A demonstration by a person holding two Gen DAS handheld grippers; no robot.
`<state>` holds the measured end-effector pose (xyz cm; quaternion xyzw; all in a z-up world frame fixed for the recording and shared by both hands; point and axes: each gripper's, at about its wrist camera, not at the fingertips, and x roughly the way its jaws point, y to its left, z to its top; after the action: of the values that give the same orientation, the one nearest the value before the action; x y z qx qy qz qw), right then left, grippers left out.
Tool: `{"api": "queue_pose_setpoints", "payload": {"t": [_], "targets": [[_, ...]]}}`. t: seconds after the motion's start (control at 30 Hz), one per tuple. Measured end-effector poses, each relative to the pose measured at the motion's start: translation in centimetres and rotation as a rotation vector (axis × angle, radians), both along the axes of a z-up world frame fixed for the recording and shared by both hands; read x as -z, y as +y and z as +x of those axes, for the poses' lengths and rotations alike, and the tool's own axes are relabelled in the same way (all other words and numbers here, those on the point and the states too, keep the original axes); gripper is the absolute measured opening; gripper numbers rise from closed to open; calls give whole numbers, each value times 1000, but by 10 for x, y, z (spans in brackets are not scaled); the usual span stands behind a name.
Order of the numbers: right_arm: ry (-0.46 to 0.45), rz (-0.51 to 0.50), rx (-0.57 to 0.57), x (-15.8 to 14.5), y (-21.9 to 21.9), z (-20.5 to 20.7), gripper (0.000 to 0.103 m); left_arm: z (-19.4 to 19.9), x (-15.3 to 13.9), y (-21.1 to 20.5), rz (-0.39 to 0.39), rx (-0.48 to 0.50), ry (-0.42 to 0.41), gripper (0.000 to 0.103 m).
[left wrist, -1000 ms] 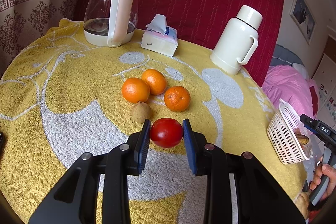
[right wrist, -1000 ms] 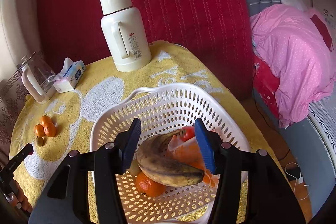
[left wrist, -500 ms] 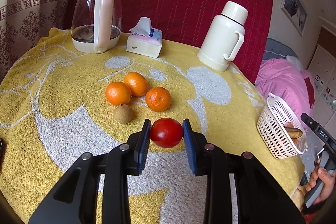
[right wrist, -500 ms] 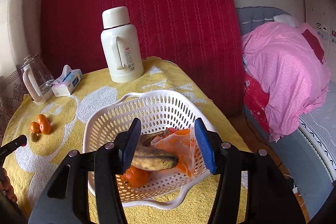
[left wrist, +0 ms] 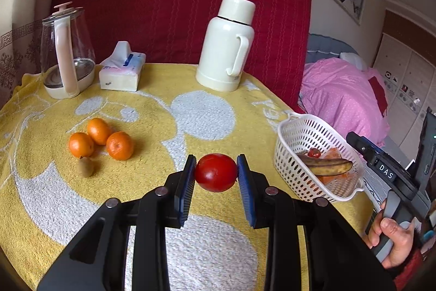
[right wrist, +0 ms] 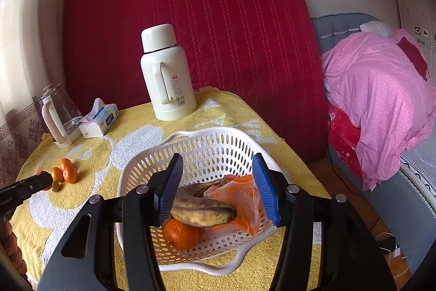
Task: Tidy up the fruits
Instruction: 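Carry the large red tomato over the basket with the left tool, then open the left tool to drop the tomato into the basket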
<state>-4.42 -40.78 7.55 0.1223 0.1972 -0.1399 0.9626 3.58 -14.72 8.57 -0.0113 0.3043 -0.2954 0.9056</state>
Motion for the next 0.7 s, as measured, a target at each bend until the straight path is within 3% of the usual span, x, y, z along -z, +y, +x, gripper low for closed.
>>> {"api": "queue_pose_setpoints", "payload": {"t": [0.17, 0.7], "targets": [[-18, 21, 3, 3, -5, -3, 60, -2, -1, -31, 19, 49, 4, 31], [-56, 78, 28, 12, -20, -11, 60, 0, 7, -117, 79, 179, -3, 31]]}}
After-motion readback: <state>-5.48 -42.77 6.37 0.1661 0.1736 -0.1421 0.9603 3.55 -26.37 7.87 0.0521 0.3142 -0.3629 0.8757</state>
